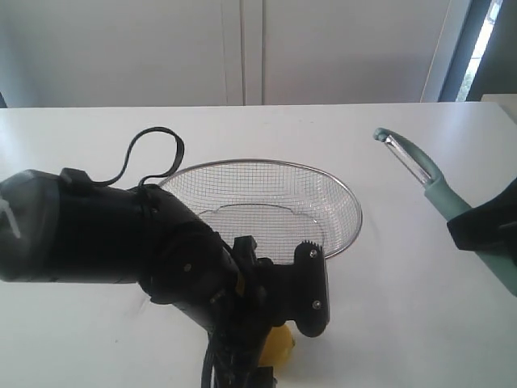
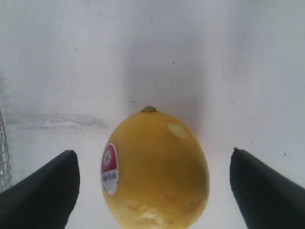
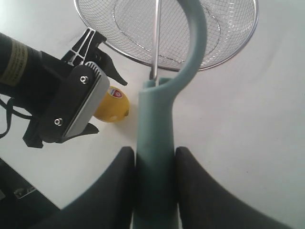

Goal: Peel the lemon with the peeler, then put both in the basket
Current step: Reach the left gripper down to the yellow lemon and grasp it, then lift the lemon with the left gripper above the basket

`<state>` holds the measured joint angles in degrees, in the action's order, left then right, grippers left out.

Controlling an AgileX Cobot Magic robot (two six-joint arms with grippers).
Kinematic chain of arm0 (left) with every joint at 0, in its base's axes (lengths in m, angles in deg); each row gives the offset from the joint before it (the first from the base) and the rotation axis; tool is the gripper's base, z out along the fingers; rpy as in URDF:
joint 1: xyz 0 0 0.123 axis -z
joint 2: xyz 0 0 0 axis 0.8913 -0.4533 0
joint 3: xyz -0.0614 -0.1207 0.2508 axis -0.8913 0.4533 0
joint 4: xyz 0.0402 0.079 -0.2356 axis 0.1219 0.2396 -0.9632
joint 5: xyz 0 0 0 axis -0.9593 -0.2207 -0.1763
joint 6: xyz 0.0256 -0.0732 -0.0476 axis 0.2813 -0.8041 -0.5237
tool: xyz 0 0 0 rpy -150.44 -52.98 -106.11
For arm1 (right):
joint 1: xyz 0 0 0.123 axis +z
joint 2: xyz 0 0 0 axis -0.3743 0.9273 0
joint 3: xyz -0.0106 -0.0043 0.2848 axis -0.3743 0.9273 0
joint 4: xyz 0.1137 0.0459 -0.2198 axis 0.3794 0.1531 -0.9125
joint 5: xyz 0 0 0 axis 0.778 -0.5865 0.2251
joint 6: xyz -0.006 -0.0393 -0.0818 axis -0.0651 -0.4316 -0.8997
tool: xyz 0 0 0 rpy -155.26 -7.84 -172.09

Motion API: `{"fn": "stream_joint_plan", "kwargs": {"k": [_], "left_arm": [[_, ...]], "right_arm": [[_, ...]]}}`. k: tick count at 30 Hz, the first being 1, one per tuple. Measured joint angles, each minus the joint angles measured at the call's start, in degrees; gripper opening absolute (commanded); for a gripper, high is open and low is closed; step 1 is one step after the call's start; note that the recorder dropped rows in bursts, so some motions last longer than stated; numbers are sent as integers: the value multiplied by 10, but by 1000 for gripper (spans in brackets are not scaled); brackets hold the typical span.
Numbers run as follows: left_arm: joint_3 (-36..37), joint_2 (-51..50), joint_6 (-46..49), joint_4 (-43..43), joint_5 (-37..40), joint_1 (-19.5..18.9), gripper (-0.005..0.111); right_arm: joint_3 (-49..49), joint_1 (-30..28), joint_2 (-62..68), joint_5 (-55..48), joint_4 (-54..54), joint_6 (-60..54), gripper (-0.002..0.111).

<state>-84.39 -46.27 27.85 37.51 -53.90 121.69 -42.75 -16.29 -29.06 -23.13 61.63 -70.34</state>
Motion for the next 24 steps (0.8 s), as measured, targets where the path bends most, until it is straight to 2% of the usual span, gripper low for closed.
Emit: {"fn": "stream_joint_plan", "kwargs": {"k": [8,12,16,22,24], "left_arm": [[0,-20,0,0,-4,0,87],[0,-24,0,0,-4,0,80],[0,-24,0,0,-4,0,54],[-1,-24,0,0,-6,0,1],[-1,-16,0,0,1,0,0]], "right_arm": [[0,0,0,-3,0,0,0],[0,0,0,-3,0,0,0],[0,0,0,-4,0,0,0],[0,0,0,-4,0,0,0],[0,0,0,-4,0,0,0]]}}
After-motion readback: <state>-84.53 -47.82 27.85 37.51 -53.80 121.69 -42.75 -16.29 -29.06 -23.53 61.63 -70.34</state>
